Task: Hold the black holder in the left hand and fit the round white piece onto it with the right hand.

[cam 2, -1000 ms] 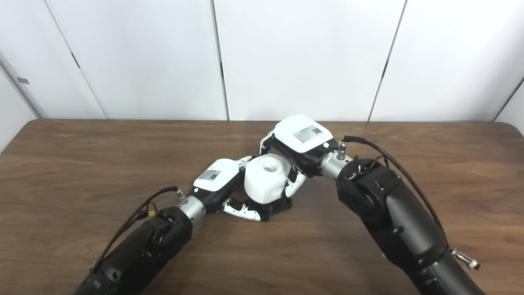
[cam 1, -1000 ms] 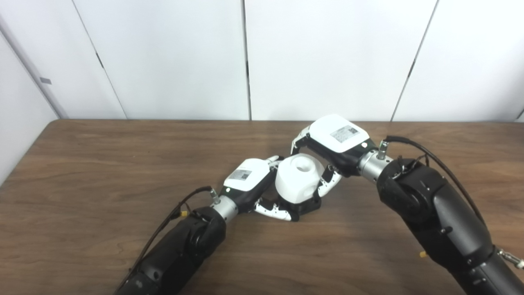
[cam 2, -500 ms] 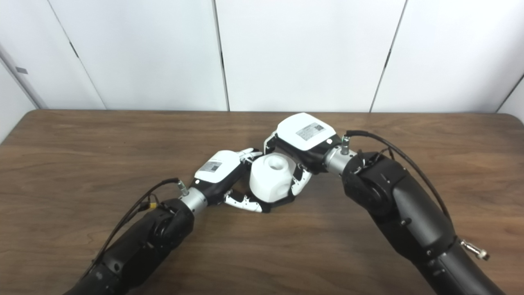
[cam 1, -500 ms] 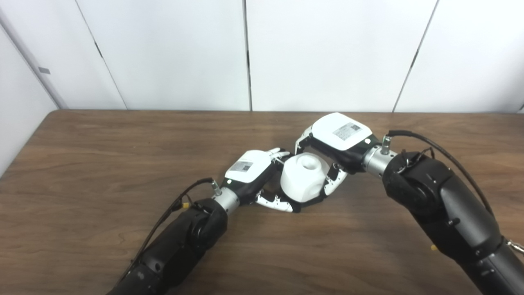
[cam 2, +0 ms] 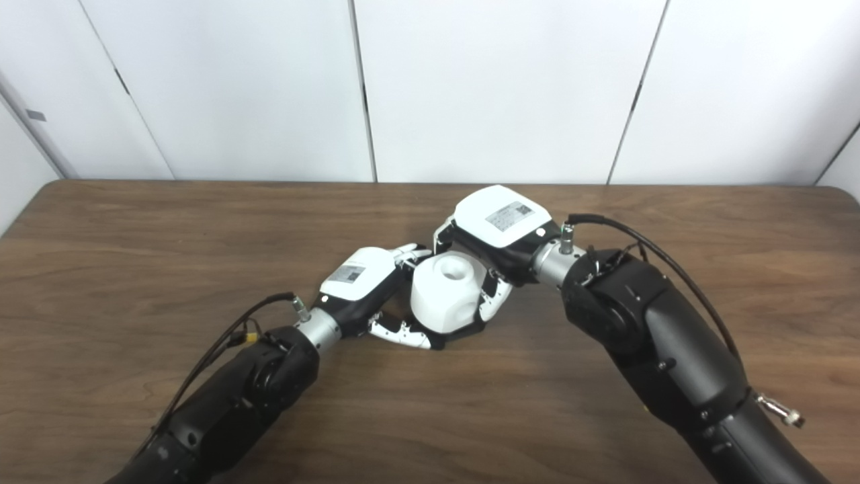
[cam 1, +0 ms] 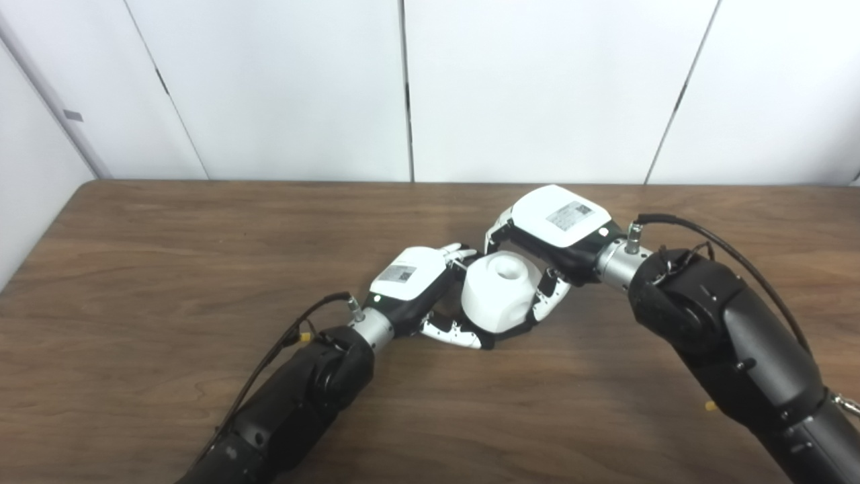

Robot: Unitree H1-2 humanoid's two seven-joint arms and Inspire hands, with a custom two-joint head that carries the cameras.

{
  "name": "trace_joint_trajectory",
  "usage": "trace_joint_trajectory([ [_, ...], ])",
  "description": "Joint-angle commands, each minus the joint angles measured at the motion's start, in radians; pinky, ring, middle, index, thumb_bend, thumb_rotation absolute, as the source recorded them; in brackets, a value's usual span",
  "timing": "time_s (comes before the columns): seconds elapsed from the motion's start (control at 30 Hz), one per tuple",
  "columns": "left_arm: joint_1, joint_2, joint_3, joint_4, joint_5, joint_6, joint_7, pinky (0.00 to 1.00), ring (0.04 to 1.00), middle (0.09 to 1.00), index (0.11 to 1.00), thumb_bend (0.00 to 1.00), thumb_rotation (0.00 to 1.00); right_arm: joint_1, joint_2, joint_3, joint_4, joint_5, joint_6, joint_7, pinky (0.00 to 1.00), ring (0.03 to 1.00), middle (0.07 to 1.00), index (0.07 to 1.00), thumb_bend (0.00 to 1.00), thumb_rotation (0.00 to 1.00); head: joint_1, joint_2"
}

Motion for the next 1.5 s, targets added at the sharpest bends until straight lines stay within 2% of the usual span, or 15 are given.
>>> trace_joint_trajectory([
  [0.0, 0.031, -0.006, -0.040, 0.015, 0.024, -0.002, -0.077, 0.89, 0.944, 0.894, 0.485, 0.52, 0.07, -0.011, -0.008, 0.010, -0.008, -0.003, -0.021, 0.028, 0.78, 0.803, 0.714, 0.483, 0.52, 0.14, -0.001, 0.000],
  [0.17, 0.035, -0.006, -0.040, 0.012, 0.025, -0.004, -0.073, 0.87, 0.938, 0.890, 0.485, 0.52, 0.07, -0.001, -0.001, 0.004, -0.007, -0.008, -0.013, 0.013, 0.77, 0.794, 0.714, 0.487, 0.52, 0.14, 0.000, 0.002],
  [0.2, 0.035, -0.005, -0.040, 0.012, 0.025, -0.004, -0.073, 0.87, 0.938, 0.889, 0.485, 0.52, 0.07, 0.001, 0.000, 0.002, -0.009, -0.010, -0.008, 0.015, 0.76, 0.789, 0.728, 0.609, 0.69, 0.19, 0.000, 0.002],
  [0.23, 0.035, -0.005, -0.040, 0.013, 0.026, -0.006, -0.072, 0.87, 0.937, 0.888, 0.485, 0.52, 0.07, 0.003, 0.003, -0.001, -0.012, -0.011, 0.002, 0.017, 0.76, 0.788, 0.734, 0.651, 0.75, 0.21, -0.001, 0.002],
  [0.27, 0.034, -0.004, -0.040, 0.014, 0.025, -0.008, -0.071, 0.87, 0.935, 0.887, 0.485, 0.52, 0.07, 0.006, 0.006, -0.006, -0.015, -0.012, 0.010, 0.017, 0.76, 0.788, 0.757, 0.756, 0.82, 0.24, -0.002, 0.002],
  [0.3, 0.033, -0.003, -0.040, 0.014, 0.025, -0.009, -0.071, 0.87, 0.936, 0.888, 0.485, 0.52, 0.07, 0.007, 0.008, -0.008, -0.016, -0.012, 0.015, 0.016, 0.75, 0.791, 0.783, 0.850, 0.88, 0.27, -0.002, 0.002],
  [0.4, 0.031, -0.002, -0.039, 0.016, 0.025, -0.004, -0.076, 0.88, 0.941, 0.893, 0.485, 0.52, 0.07, 0.010, 0.013, -0.019, -0.016, -0.021, 0.019, 0.008, 0.74, 0.797, 0.818, 0.945, 0.93, 0.30, -0.004, 0.000],
  [0.93, 0.032, 0.001, -0.041, 0.011, 0.022, 0.001, -0.089, 0.88, 0.948, 0.895, 0.485, 0.52, 0.07, 0.019, 0.016, -0.042, -0.019, -0.041, 0.012, 0.002, 0.74, 0.782, 0.802, 0.923, 0.91, 0.26, -0.007, -0.002],
  [1.07, 0.032, 0.001, -0.041, 0.010, 0.024, 0.003, -0.090, 0.88, 0.946, 0.893, 0.485, 0.52, 0.07, 0.023, 0.017, -0.058, -0.017, -0.035, 0.007, -0.016, 0.73, 0.772, 0.799, 0.968, 0.92, 0.26, -0.007, -0.002],
  [1.27, 0.031, 0.003, -0.040, 0.016, 0.020, -0.003, -0.091, 0.89, 0.950, 0.897, 0.485, 0.52, 0.07, 0.027, -0.001, -0.117, -0.023, 0.004, -0.002, -0.040, 0.69, 0.759, 0.811, 1.000, 0.93, 0.26, -0.013, -0.006],
  [1.47, 0.031, 0.006, -0.038, 0.025, 0.022, -0.015, -0.083, 0.88, 0.946, 0.894, 0.485, 0.52, 0.07, 0.025, -0.022, -0.181, -0.042, 0.027, 0.021, -0.037, 0.65, 0.752, 0.804, 1.000, 0.95, 0.26, -0.021, -0.010],
])
